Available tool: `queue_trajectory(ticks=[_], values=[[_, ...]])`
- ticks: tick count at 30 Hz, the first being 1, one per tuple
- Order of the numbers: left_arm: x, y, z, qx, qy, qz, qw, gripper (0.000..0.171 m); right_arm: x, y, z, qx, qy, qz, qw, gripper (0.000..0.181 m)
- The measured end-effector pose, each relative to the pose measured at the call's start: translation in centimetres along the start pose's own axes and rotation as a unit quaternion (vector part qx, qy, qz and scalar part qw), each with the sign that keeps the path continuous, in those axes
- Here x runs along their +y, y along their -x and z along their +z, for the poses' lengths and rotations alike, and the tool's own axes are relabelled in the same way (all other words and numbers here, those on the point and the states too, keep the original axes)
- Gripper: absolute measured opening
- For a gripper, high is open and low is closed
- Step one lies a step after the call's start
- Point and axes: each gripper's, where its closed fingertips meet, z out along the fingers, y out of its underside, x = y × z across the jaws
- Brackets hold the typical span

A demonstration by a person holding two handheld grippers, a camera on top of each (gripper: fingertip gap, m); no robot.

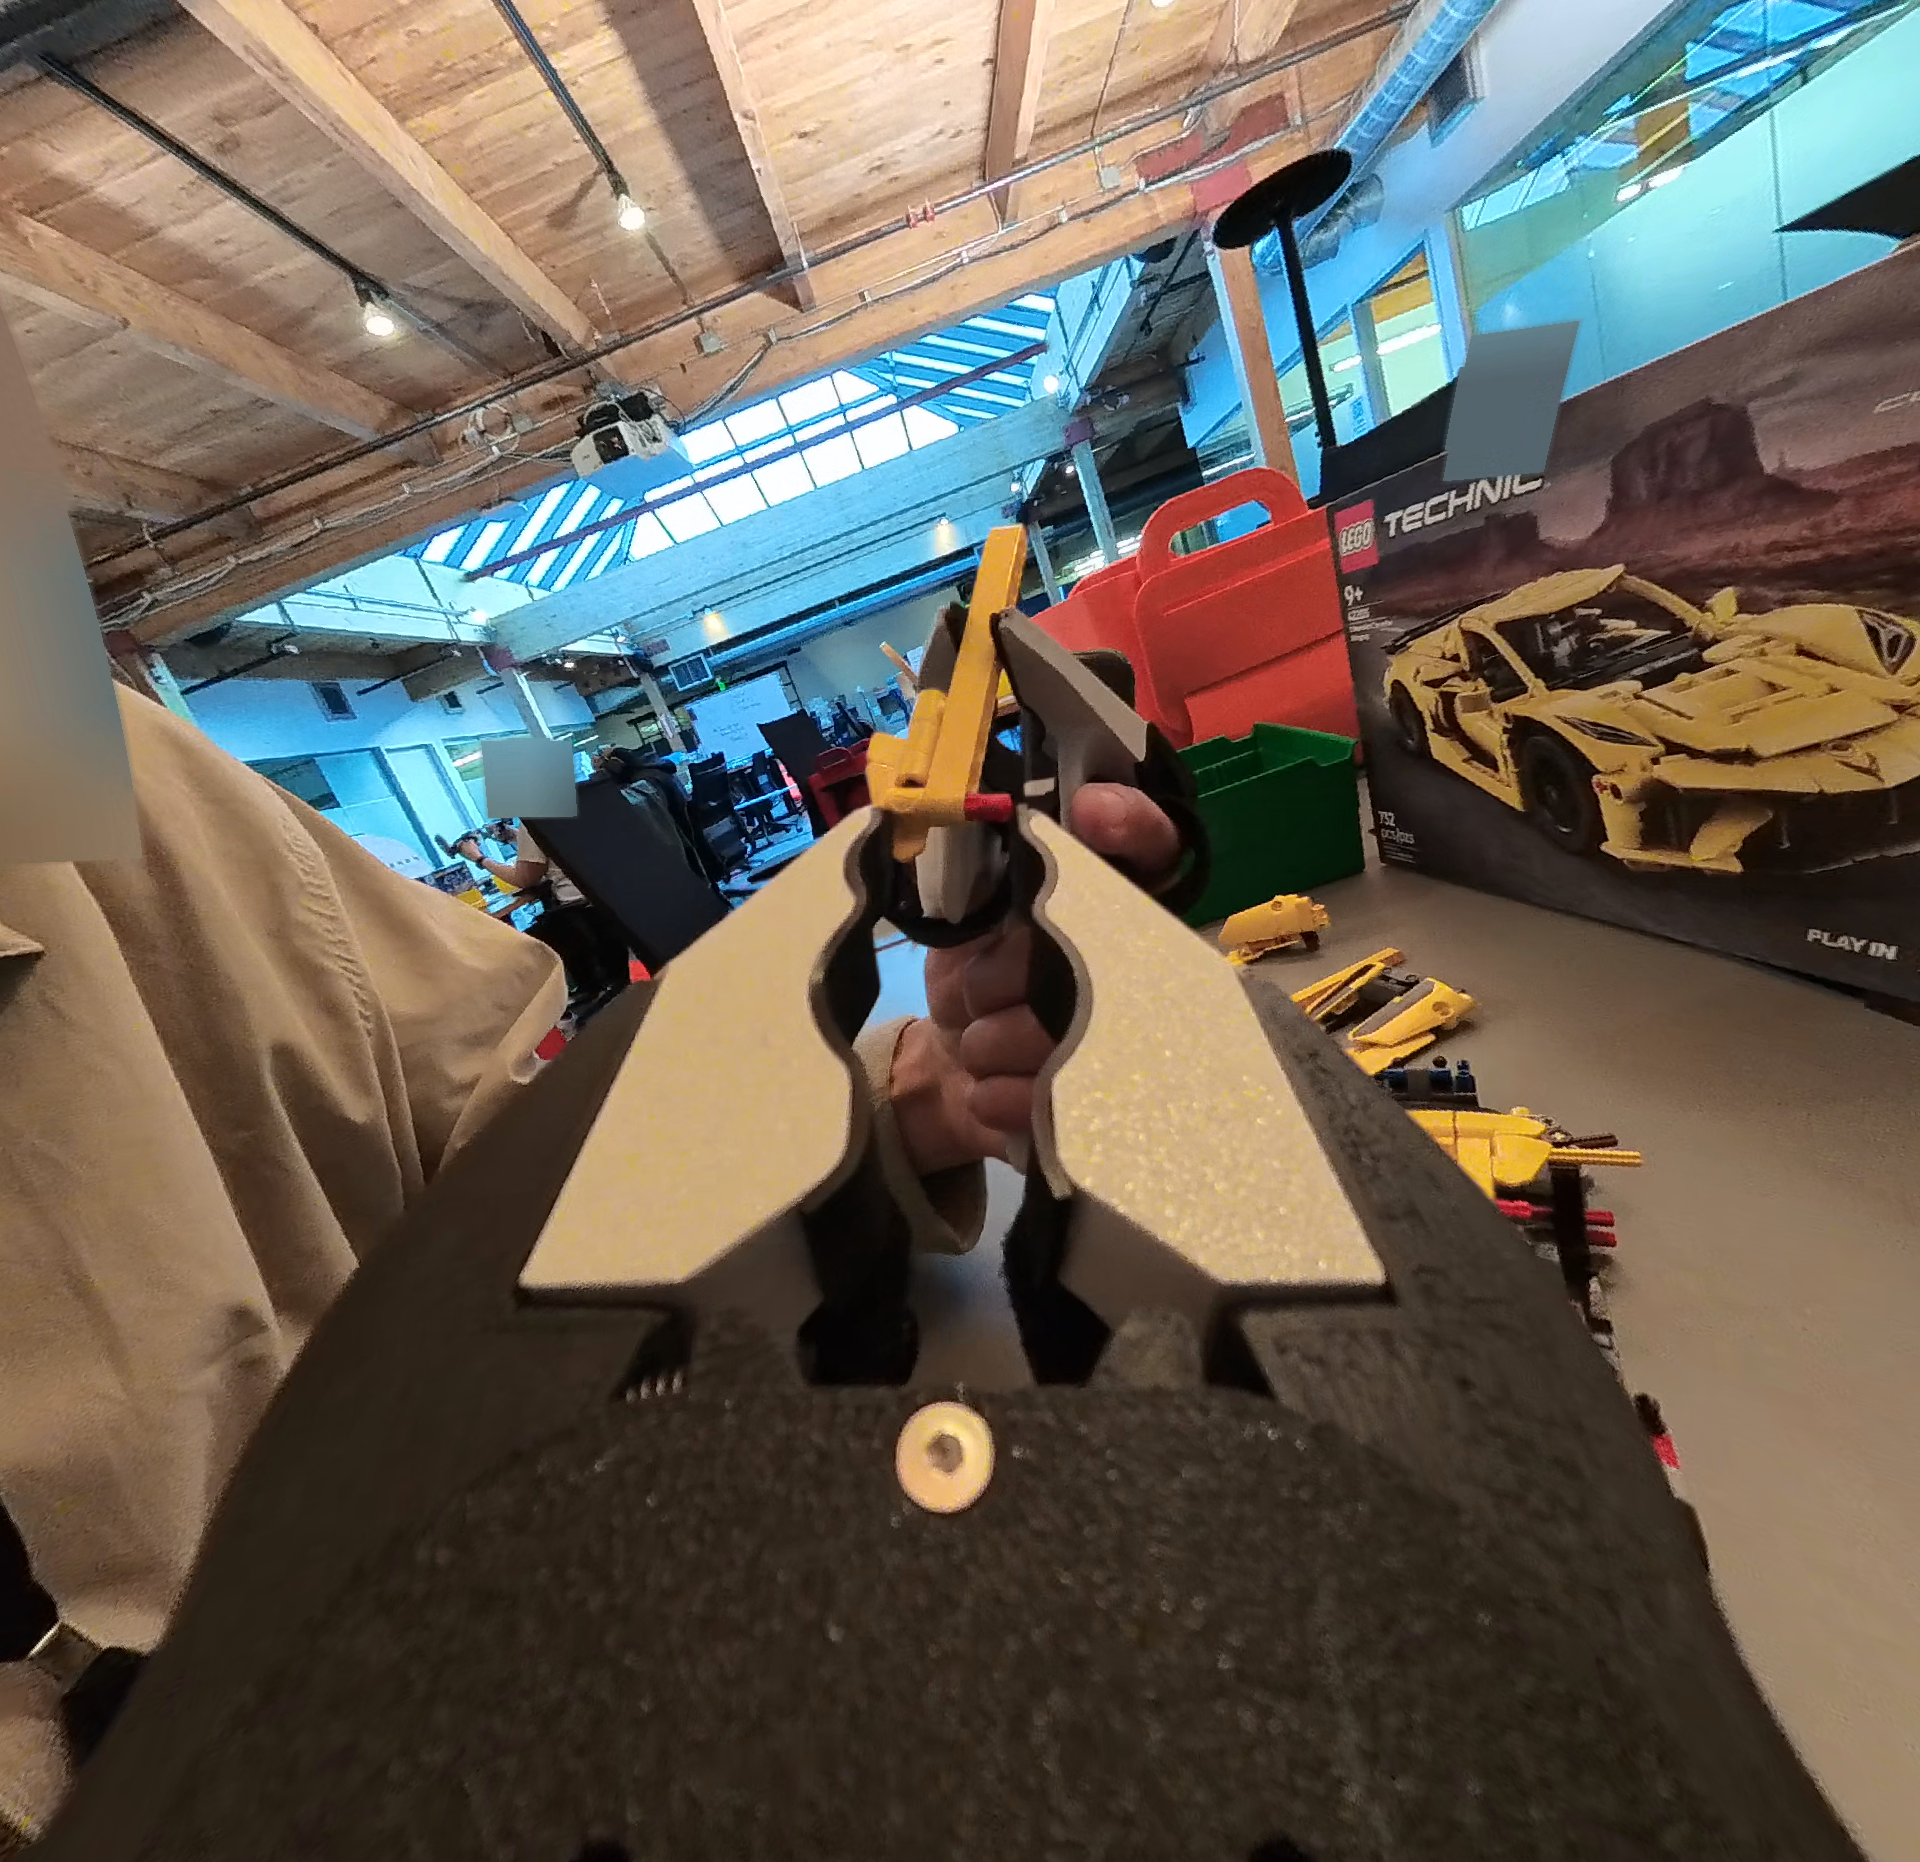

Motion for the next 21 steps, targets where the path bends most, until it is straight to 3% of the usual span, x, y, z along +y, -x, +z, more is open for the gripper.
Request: queue_trajectory(ticks=[9,13,18,21], values=[[1.0,-0.4,0.3,0.016,0.027,-0.009,0.999,0.006,-0.1,0.9,-0.1,-0.041,0.0,0.032,0.999,0.024],[1.6,-0.2,0.4,0.011,0.038,-0.012,0.999,0.006,0.5,0.8,0.2,-0.023,0.022,0.004,0.999,0.024],[1.4,1.4,0.0,-0.033,0.037,-0.007,0.999,0.006,-0.1,-1.1,-0.4,0.058,0.017,-0.073,0.996,0.024],[1.5,4.5,-0.8,-0.124,0.046,0.012,0.991,0.006,-1.0,-2.1,-1.1,0.133,0.01,-0.167,0.977,0.026]])
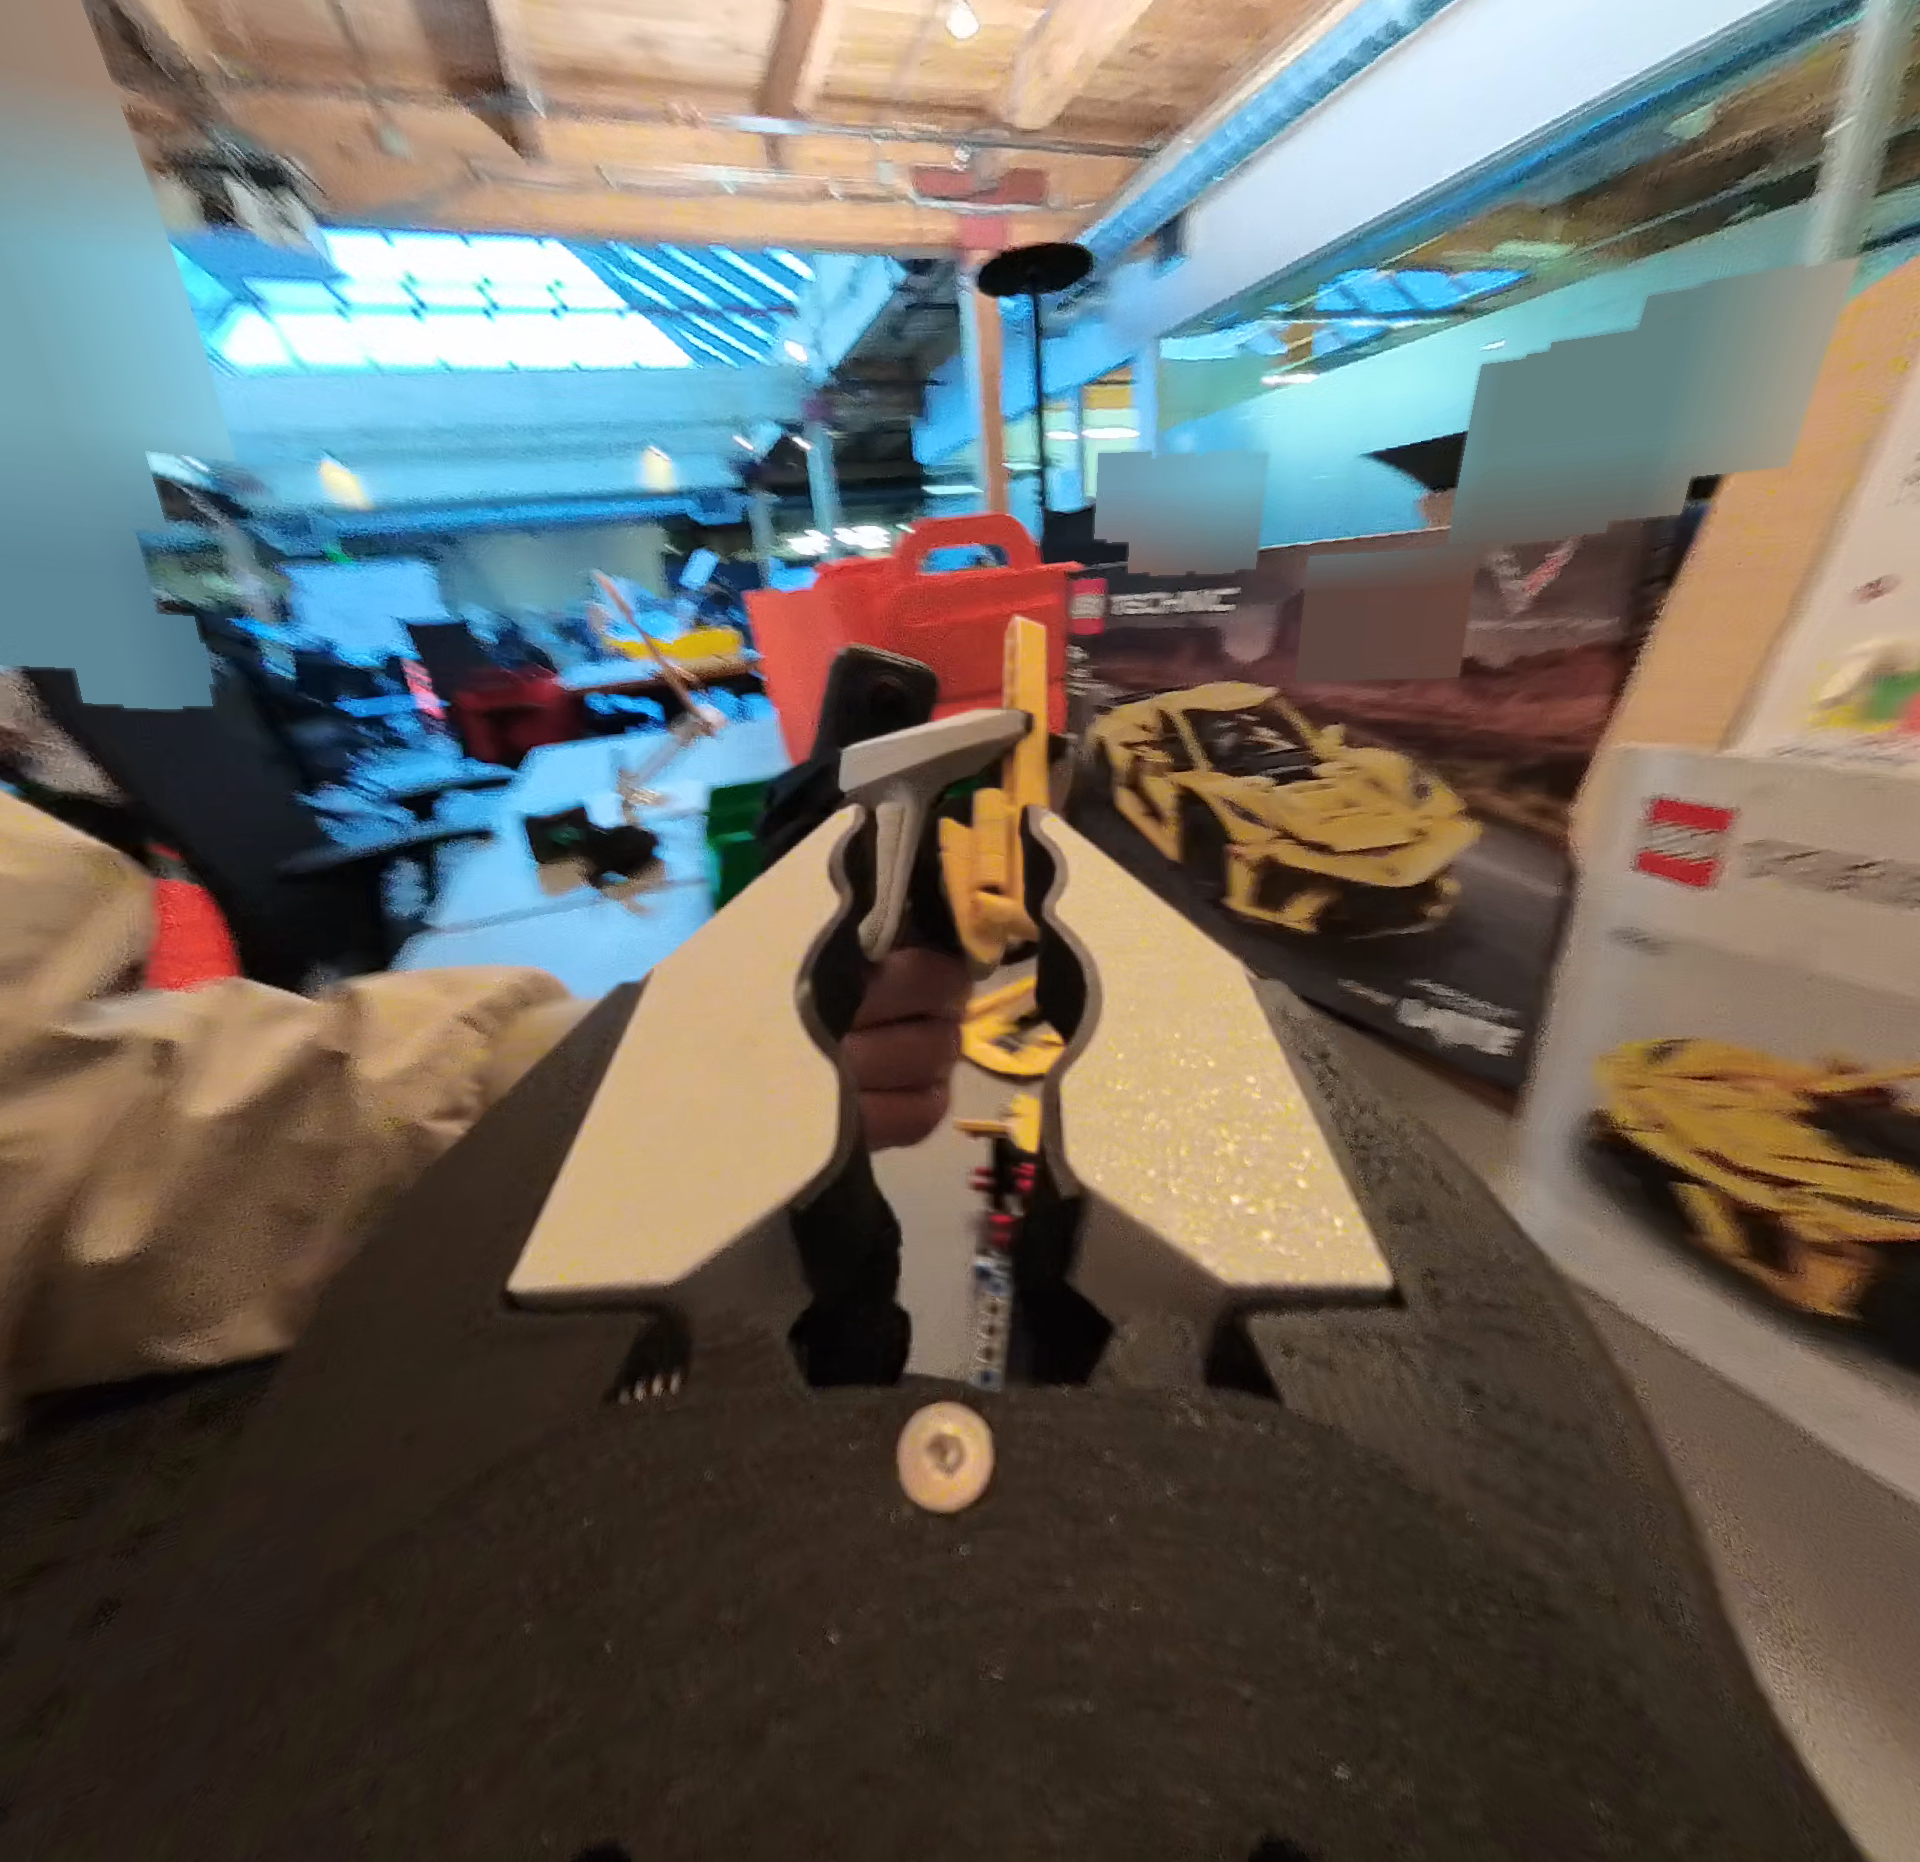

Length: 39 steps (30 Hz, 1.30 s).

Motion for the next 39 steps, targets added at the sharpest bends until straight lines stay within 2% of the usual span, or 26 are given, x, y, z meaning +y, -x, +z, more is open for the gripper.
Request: queue_trajectory(ticks=[2,5,7,14,17,20,23,26,27,29,31,33,35,37,39], values=[[0.0,2.1,-0.3,-0.065,-0.001,0.014,0.998,0.006,0.6,-0.8,0.1,0.055,0.031,-0.074,0.995,0.026],[0.4,3.5,-0.5,-0.107,0.007,0.019,0.994,0.006,2.5,-2.3,0.4,0.137,0.096,-0.178,0.97,0.027],[0.9,3.6,-0.3,-0.115,0.021,0.033,0.993,0.006,3.1,-2.6,0.6,0.165,0.11,-0.215,0.956,0.023],[2.6,3.7,0.6,-0.144,0.069,0.093,0.983,0.006,3.8,-3.9,0.5,0.203,0.131,-0.206,0.948,0.019],[3.2,3.8,0.8,-0.16,0.091,0.136,0.973,0.006,4.1,-4.3,0.4,0.206,0.14,-0.199,0.948,0.017],[3.7,3.8,1.1,-0.174,0.101,0.16,0.966,0.006,4.2,-4.9,0.1,0.223,0.149,-0.213,0.94,0.006],[4.1,4.5,0.9,-0.2,0.123,0.186,0.954,0.006,5.0,-5.4,0.1,0.228,0.181,-0.205,0.935,0.006],[4.1,4.7,0.9,-0.204,0.123,0.18,0.954,0.006,5.0,-5.6,0.0,0.226,0.187,-0.202,0.935,0.005],[4.2,4.8,0.9,-0.207,0.129,0.18,0.953,0.007,5.2,-5.7,0.0,0.218,0.191,-0.183,0.939,0.006],[4.0,4.5,1.0,-0.195,0.126,0.163,0.959,0.008,4.9,-5.3,0.0,0.177,0.158,-0.09,0.967,0.005],[3.3,3.5,1.1,-0.149,0.1,0.091,0.979,0.027,4.4,-5.6,-0.3,0.132,0.112,0.052,0.984,0.006],[2.3,3.1,0.8,-0.117,0.077,0.041,0.989,0.034,3.2,-5.7,-0.8,0.069,0.047,0.189,0.978,0.005],[2.6,2.6,0.5,-0.089,0.089,0.025,0.992,0.035,1.5,-5.0,-1.2,-0.014,-0.022,0.272,0.962,0.005],[3.7,1.7,0.7,-0.052,0.118,-0.006,0.992,0.035,0.7,-4.4,-1.3,-0.061,-0.049,0.305,0.949,0.004],[4.6,0.9,1.2,-0.026,0.132,-0.024,0.991,0.034,1.0,-3.6,-0.9,-0.081,-0.037,0.306,0.948,0.005]])
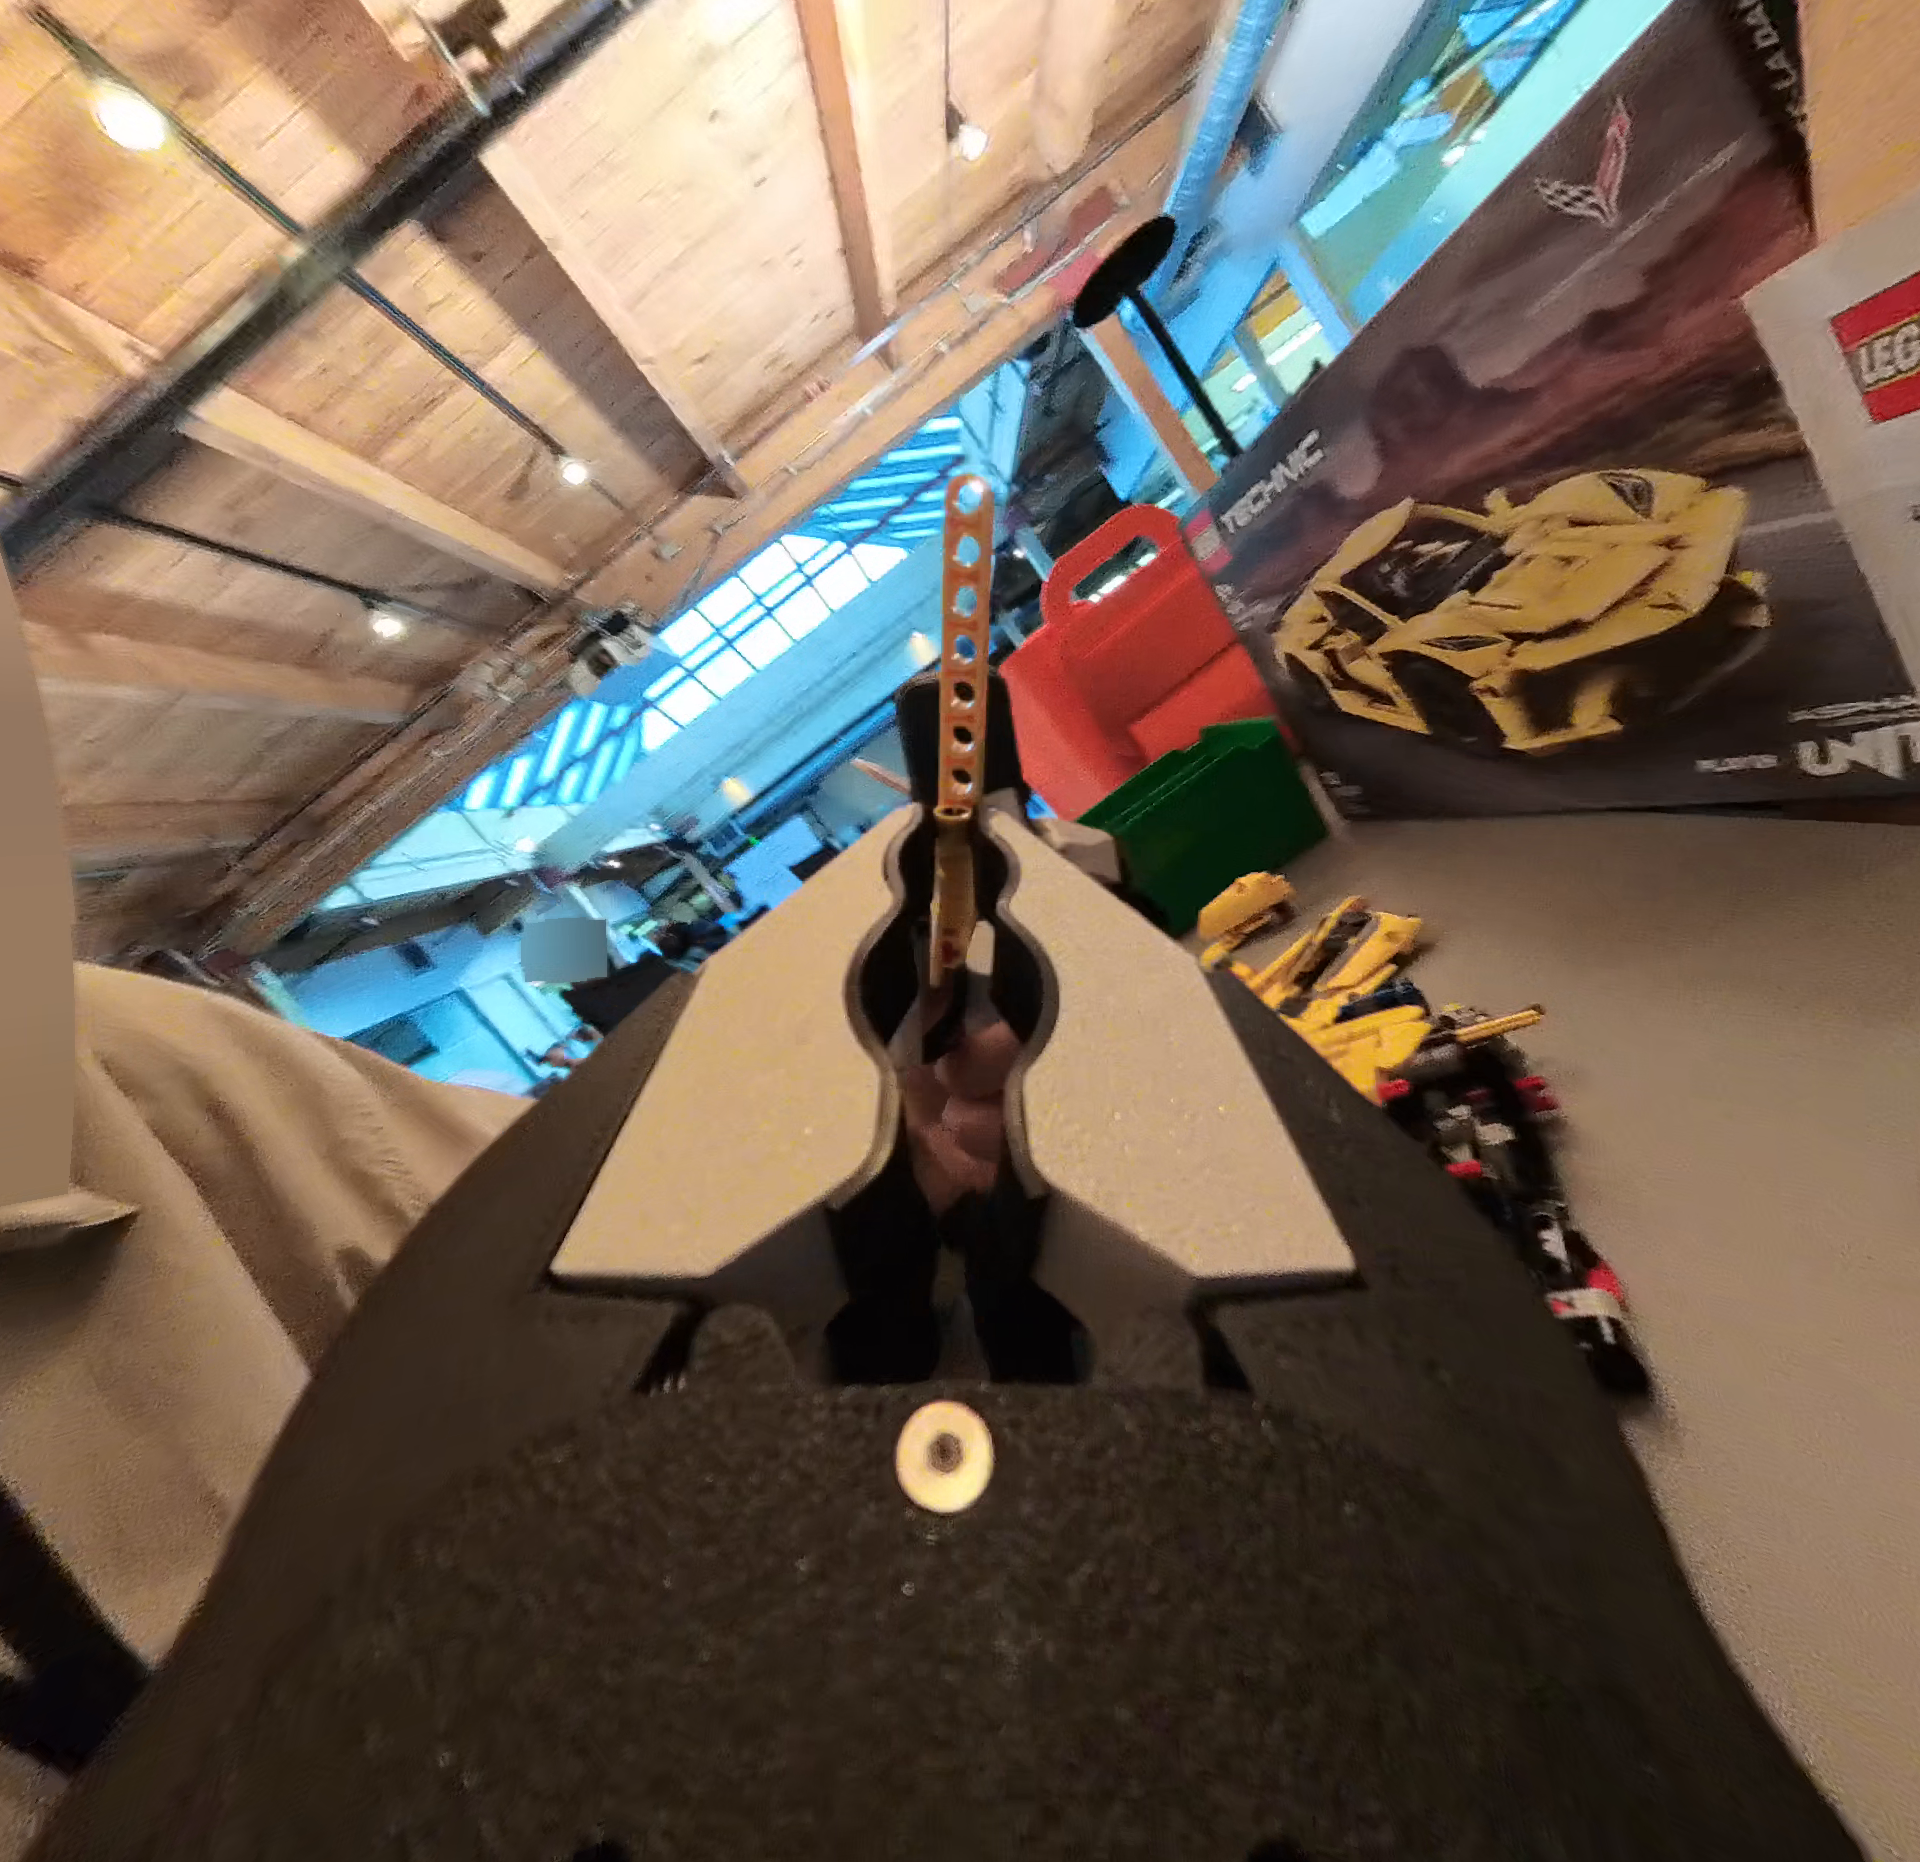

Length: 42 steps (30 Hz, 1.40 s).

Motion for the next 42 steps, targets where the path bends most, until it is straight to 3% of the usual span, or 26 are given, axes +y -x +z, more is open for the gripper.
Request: queue_trajectory(ticks=[2,3,4,6,15,22,34,42], values=[[0.6,-0.4,0.5,0.007,0.011,0.001,1.0,0.029,0.9,0.1,0.6,0.003,0.02,-0.014,1.0,0.005],[0.9,-0.5,0.7,0.011,0.018,0.004,1.0,0.014,1.1,0.3,0.8,-0.001,0.02,-0.012,1.0,0.005],[1.0,-0.6,0.8,0.012,0.018,0.005,1.0,0.008,1.0,0.4,0.8,-0.005,0.016,-0.009,1.0,0.005],[1.1,-0.6,0.8,0.013,0.025,-0.004,1.0,0.006,1.0,0.3,0.7,-0.002,0.014,-0.007,1.0,0.005],[1.1,-0.8,0.4,0.018,0.051,-0.003,0.999,0.006,0.8,0.7,1.0,-0.043,-0.005,0.051,0.998,0.003],[1.2,-1.4,0.8,0.025,0.06,-0.003,0.998,0.005,1.7,1.1,0.8,-0.025,0.062,-0.012,0.998,0.008],[1.4,-1.6,0.6,0.046,0.047,-0.025,0.998,0.006,1.6,1.2,0.8,-0.026,0.058,-0.025,0.998,0.005],[1.3,-1.4,0.4,0.044,0.05,-0.024,0.998,0.006,1.4,1.0,1.0,-0.037,0.031,0.017,0.999,0.004]])
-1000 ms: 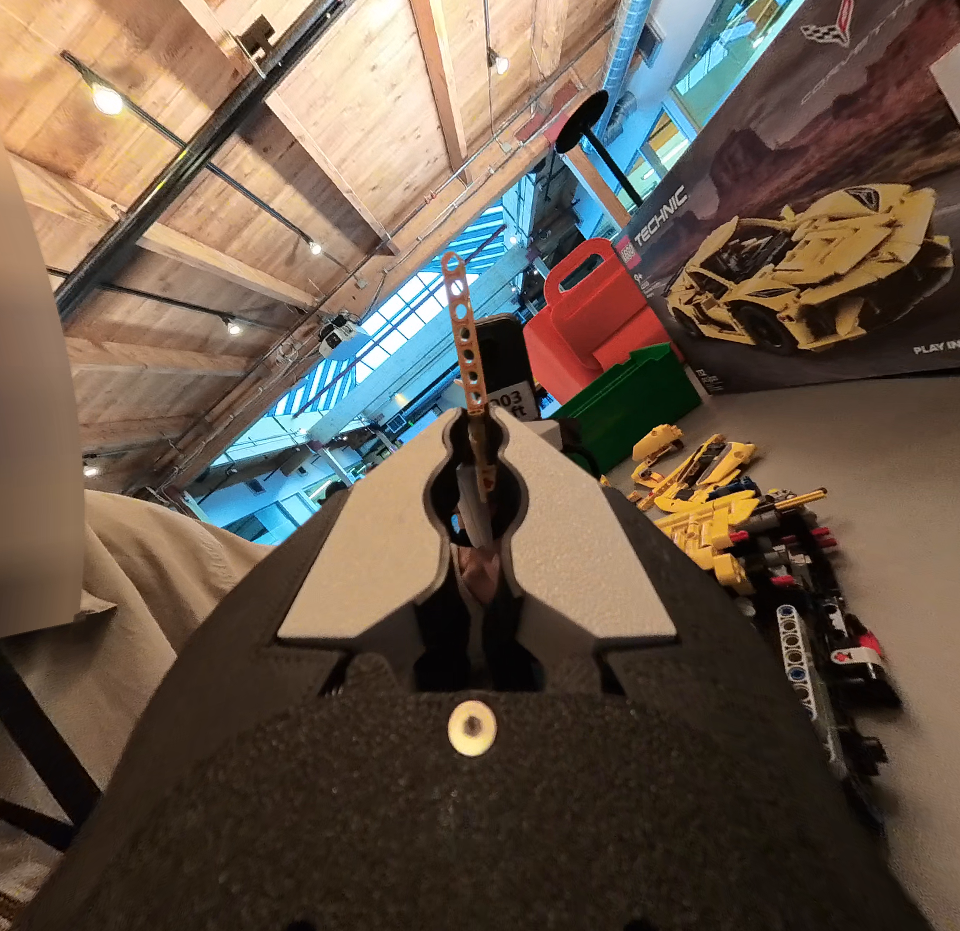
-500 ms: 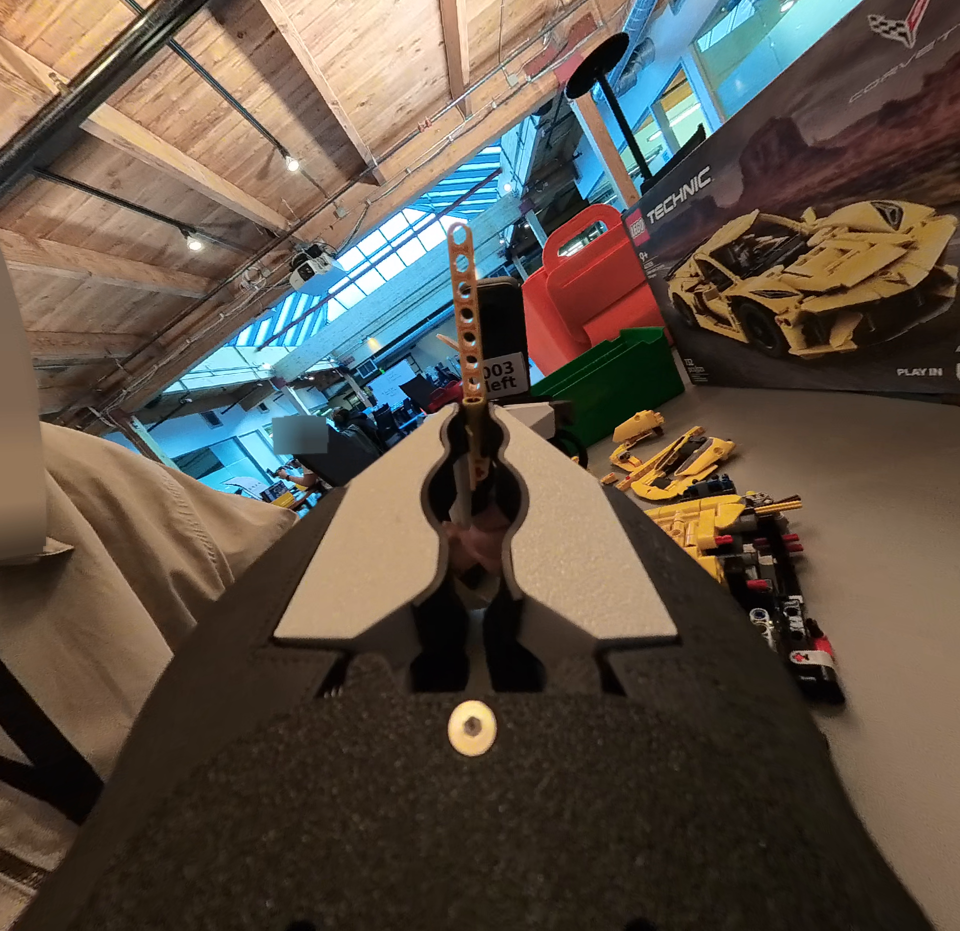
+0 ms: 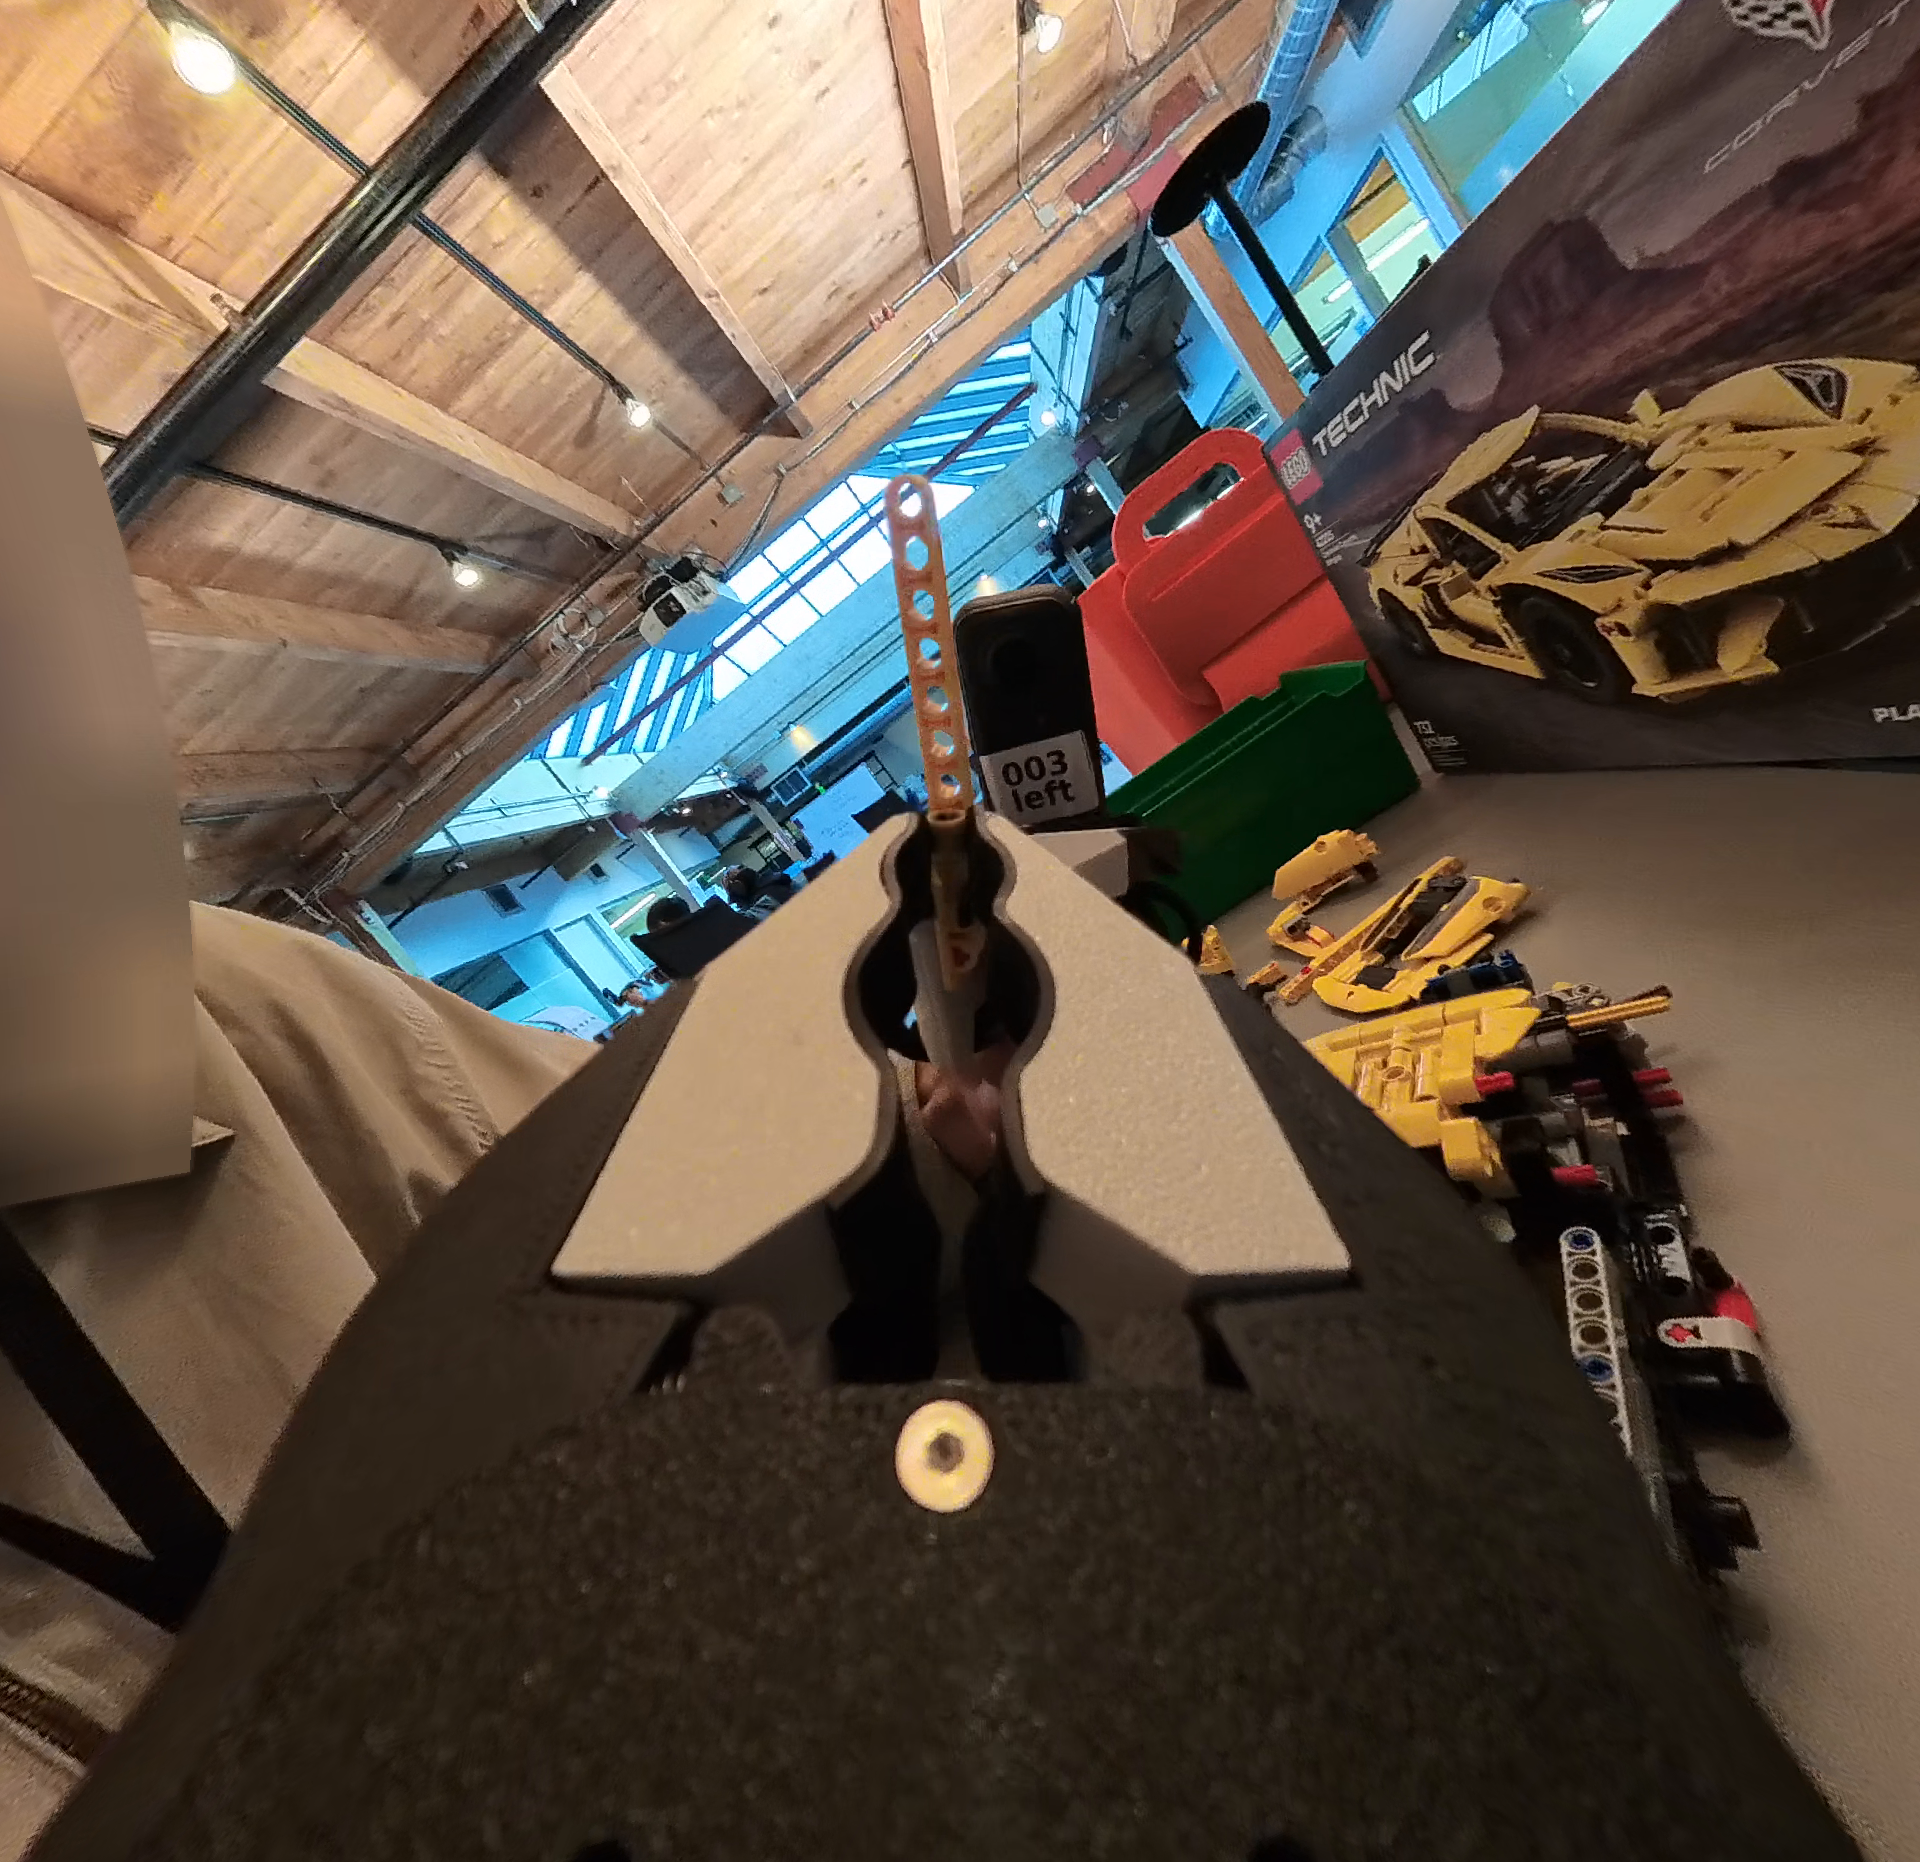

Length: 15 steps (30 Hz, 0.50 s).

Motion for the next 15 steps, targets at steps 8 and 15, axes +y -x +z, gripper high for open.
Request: queue_trajectory(ticks=[8,15], values=[[0.07,-0.1,-0.02,0.001,0.007,0.001,1.0,0.006,0.0,0.12,-0.09,0.003,0.012,-0.01,1.0,0.004],[0.03,0.41,-0.22,-0.016,0.001,0.014,1.0,0.006,0.26,-0.33,0.05,0.034,0.029,-0.039,0.998,0.005]])
